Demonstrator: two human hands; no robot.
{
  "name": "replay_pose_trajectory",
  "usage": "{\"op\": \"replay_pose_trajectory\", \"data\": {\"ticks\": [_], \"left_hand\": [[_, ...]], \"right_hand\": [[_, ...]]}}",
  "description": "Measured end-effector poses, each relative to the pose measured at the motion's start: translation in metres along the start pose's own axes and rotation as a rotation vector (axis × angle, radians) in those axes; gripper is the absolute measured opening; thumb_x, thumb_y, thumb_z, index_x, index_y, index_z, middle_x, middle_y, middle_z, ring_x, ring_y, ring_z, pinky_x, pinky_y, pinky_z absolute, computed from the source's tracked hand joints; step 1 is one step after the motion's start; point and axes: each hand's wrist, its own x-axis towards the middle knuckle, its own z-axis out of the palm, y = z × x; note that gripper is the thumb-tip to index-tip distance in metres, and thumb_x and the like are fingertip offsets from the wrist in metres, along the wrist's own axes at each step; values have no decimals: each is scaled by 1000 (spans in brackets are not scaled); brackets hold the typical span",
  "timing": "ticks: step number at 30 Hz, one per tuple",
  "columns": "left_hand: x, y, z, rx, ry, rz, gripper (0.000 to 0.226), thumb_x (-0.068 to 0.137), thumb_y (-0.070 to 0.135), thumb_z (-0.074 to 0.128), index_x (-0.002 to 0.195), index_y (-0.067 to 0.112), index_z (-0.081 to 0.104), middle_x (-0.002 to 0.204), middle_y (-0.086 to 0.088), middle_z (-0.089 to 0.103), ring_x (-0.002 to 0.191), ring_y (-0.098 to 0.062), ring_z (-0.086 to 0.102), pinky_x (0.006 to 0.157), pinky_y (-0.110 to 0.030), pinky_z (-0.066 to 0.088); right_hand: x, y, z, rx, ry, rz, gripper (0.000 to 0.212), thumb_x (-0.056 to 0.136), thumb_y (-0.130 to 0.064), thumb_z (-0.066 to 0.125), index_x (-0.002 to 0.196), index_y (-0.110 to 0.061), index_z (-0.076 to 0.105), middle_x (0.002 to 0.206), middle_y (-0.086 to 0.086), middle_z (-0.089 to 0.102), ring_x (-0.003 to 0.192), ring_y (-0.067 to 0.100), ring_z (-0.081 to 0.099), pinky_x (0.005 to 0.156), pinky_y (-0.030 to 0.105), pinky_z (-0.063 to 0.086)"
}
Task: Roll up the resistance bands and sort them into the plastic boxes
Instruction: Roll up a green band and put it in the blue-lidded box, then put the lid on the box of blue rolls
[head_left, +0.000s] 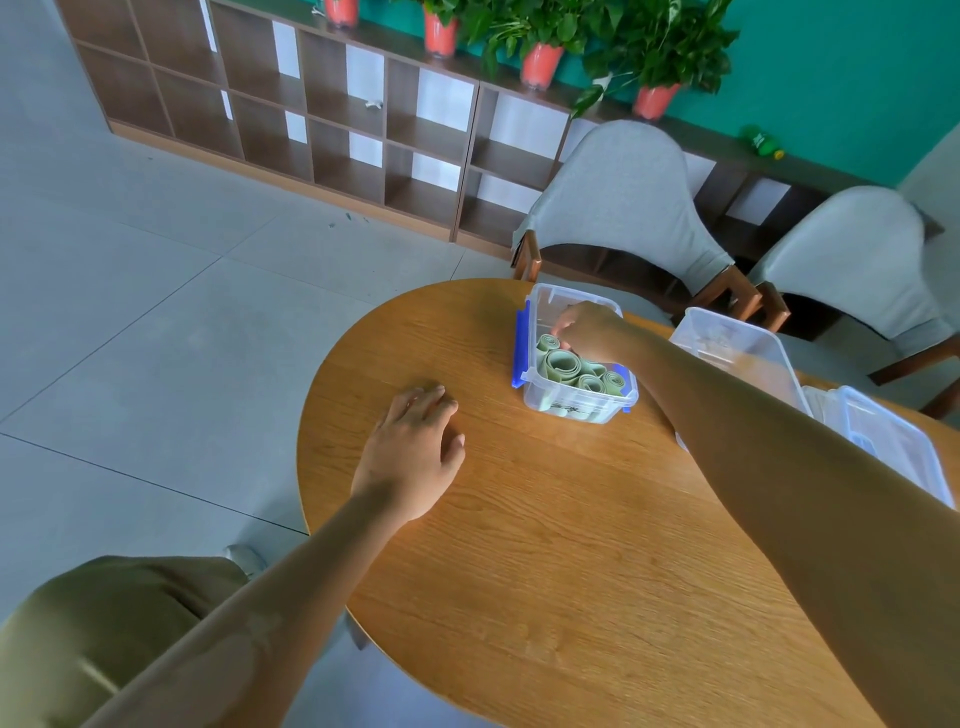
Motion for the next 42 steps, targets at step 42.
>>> {"op": "replay_pose_trajectory", "data": {"ticks": [42], "left_hand": [[-18, 152, 39, -353, -4, 156, 13, 93, 11, 58, 99, 17, 68, 110, 6, 65, 103, -17, 63, 84, -41, 55]], "right_hand": [[-221, 341, 39, 124, 435, 683, 88, 85, -61, 65, 151, -20, 24, 150, 14, 38, 136, 39, 35, 106, 54, 41]]}}
